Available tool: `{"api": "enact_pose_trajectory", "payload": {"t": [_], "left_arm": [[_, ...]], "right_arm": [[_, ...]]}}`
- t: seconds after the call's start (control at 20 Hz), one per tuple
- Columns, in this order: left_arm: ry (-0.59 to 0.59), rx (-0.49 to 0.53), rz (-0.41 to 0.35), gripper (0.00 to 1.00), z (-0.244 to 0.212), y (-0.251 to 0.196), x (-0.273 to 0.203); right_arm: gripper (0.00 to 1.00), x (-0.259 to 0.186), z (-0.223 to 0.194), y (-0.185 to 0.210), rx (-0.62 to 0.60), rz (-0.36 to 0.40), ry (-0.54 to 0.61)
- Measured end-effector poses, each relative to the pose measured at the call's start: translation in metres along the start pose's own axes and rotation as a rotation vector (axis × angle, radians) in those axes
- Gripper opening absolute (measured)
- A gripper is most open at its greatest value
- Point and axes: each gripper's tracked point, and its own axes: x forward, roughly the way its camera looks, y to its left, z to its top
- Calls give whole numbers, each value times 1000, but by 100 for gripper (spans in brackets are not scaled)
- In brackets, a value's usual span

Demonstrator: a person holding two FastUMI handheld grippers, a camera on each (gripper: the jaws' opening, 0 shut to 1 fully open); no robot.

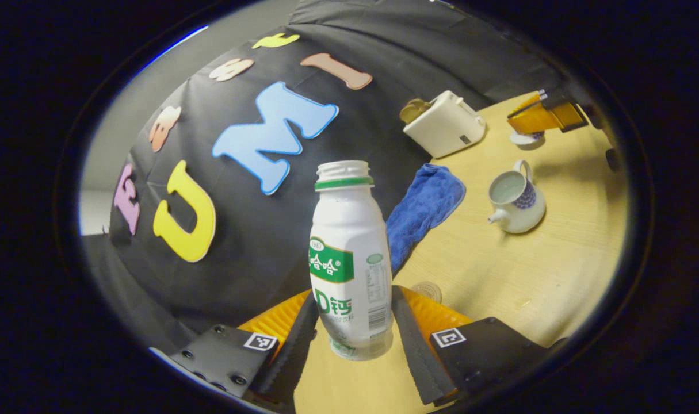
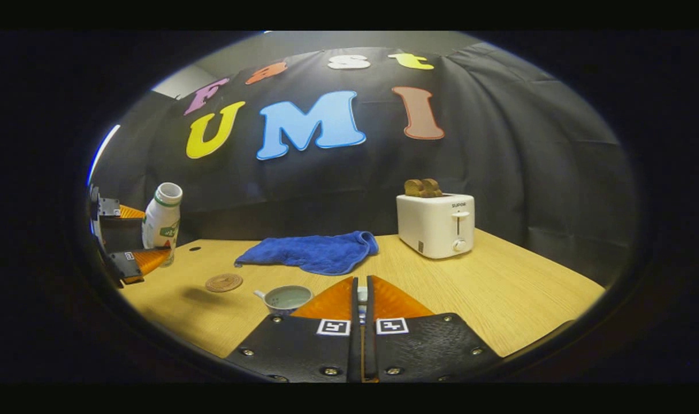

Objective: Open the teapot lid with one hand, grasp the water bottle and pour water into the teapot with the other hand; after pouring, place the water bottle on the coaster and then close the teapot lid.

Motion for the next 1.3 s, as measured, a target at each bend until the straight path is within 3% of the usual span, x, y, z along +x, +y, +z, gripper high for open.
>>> {"api": "enact_pose_trajectory", "payload": {"t": [0.1,0.15,0.2,0.55,0.6,0.65,0.7,0.85,0.95,1.0,1.1,1.25,1.3], "left_arm": [[5,-89,5,82,-2,-5,4],[7,-123,14,76,-2,-6,4],[5,-151,27,89,-1,-7,5],[13,-370,28,89,-7,-24,3],[12,-401,22,83,-8,-26,2],[8,-427,20,89,-10,-27,2],[3,-449,19,77,-9,-27,0],[-20,-495,23,89,-8,-25,-2],[-37,-525,17,89,-6,-28,-10],[-42,-537,15,83,-5,-28,-13],[-50,-560,8,89,-2,-30,-13],[-53,-588,-9,83,-4,-35,-10],[-51,-594,-11,89,-4,-36,-10]], "right_arm": [[2,1,3,9,-27,7,-4],[2,2,3,14,-37,12,-4],[2,4,3,20,-43,18,0],[2,15,7,56,-71,66,7],[0,18,6,60,-70,72,10],[2,20,5,63,-71,74,14],[2,22,4,66,-76,76,18],[2,27,-2,73,-88,83,30],[2,30,-3,76,-91,87,36],[2,31,-5,77,-93,86,40],[2,32,-5,77,-97,81,40],[0,34,-7,78,-103,78,40],[2,34,-6,78,-103,78,39]]}}
